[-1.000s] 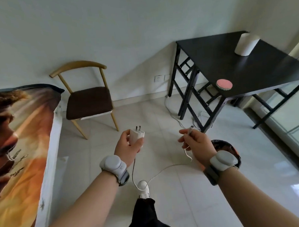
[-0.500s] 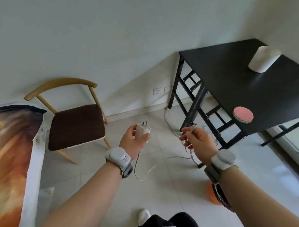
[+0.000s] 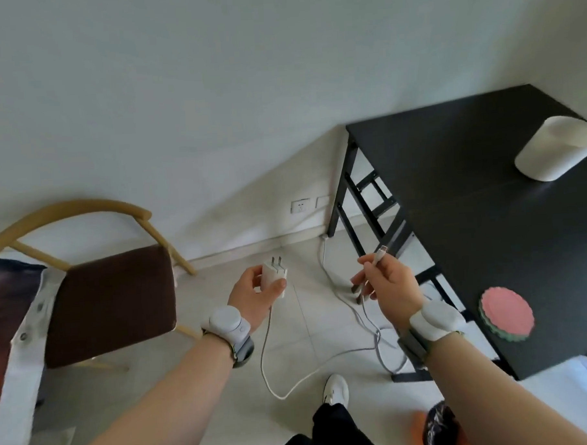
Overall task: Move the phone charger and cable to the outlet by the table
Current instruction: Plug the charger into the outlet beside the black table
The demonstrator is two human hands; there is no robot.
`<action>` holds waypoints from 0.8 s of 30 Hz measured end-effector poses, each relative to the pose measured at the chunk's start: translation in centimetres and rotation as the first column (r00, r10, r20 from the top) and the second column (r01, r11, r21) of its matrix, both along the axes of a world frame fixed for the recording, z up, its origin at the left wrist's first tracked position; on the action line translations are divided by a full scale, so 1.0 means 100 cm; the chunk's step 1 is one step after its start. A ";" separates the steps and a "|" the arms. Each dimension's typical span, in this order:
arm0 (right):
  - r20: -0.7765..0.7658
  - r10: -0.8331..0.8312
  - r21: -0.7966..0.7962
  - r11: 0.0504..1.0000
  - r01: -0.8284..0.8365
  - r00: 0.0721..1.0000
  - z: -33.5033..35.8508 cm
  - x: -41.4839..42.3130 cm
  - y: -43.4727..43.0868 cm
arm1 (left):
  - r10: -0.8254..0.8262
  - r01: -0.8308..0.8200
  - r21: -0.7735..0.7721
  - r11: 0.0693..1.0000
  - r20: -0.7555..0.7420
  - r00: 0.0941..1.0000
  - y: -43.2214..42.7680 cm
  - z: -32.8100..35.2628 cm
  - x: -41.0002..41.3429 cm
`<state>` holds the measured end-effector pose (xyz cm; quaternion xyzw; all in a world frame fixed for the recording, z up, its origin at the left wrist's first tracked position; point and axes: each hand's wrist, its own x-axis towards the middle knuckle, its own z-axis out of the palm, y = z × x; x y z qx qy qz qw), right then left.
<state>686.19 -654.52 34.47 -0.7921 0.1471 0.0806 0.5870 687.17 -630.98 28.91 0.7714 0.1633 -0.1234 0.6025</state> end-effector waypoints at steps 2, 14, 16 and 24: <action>-0.023 0.009 -0.037 0.999 -0.009 1.000 -0.006 0.044 -0.019 | 0.033 -0.033 0.012 0.999 -0.019 0.999 -0.019 -0.009 0.040; -0.107 0.070 -0.074 0.994 -0.078 0.992 -0.041 0.193 -0.030 | 0.039 -0.035 0.042 0.999 -0.107 0.993 -0.047 -0.042 0.185; -0.126 0.073 -0.082 0.993 -0.084 0.989 -0.051 0.219 -0.024 | 0.031 -0.026 0.043 0.999 -0.136 0.990 -0.043 -0.056 0.216; -0.217 -0.017 -0.057 0.998 0.005 0.976 -0.111 0.310 -0.003 | -0.028 0.006 -0.076 0.997 -0.301 0.953 -0.040 -0.114 0.327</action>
